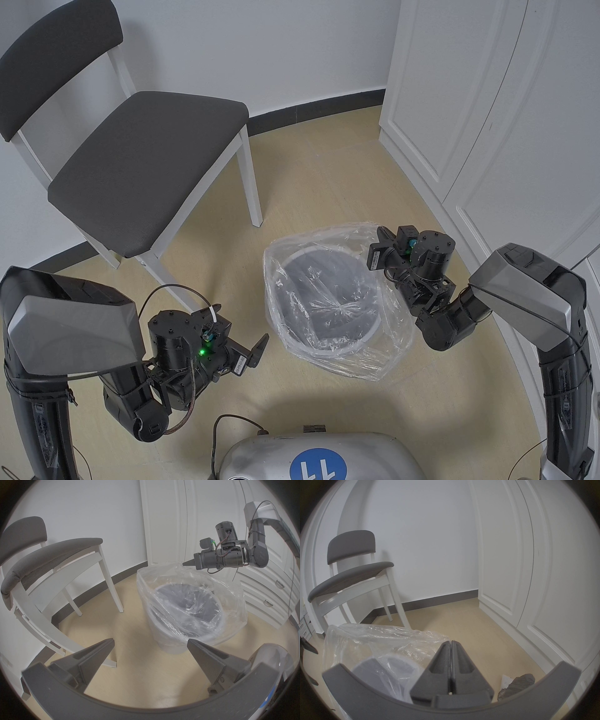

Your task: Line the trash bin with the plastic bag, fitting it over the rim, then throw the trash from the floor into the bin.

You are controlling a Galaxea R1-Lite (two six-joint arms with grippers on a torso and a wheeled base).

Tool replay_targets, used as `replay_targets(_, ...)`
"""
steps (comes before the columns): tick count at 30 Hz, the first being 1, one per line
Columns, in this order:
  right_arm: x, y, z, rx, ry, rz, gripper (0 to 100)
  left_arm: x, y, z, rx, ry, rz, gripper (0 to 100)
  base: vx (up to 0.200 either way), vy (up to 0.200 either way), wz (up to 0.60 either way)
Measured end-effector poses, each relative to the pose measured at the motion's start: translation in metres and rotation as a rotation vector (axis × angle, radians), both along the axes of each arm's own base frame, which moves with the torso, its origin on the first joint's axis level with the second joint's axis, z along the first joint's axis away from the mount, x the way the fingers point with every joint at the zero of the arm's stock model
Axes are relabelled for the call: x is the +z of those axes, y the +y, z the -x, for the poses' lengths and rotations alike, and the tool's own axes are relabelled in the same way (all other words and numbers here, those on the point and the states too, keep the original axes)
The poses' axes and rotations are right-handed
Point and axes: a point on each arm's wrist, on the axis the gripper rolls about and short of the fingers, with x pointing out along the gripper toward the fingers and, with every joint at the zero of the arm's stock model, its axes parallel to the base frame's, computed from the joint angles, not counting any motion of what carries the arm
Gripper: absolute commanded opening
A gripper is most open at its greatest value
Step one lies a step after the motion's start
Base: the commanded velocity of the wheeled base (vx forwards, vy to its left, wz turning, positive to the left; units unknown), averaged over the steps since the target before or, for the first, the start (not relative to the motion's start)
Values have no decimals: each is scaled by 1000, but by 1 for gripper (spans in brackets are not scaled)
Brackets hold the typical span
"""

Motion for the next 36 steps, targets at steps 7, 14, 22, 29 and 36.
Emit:
replay_targets(7,-1,-4,-10,-33,-20,-14,0,0,-1,0,-1,0,0,100,0,0,0)
replay_targets(14,-4,-3,-15,-54,-33,-23,0,0,-2,1,-1,-1,-2,100,0,0,0)
replay_targets(22,1,-1,-14,-49,-47,-40,100,0,-3,1,-2,-1,-1,100,0,0,0)
replay_targets(29,0,-3,2,-23,12,-33,100,1,-7,3,-11,-3,6,100,0,0,0)
replay_targets(36,4,-19,49,62,197,81,100,0,-13,4,-23,1,24,100,0,0,0)
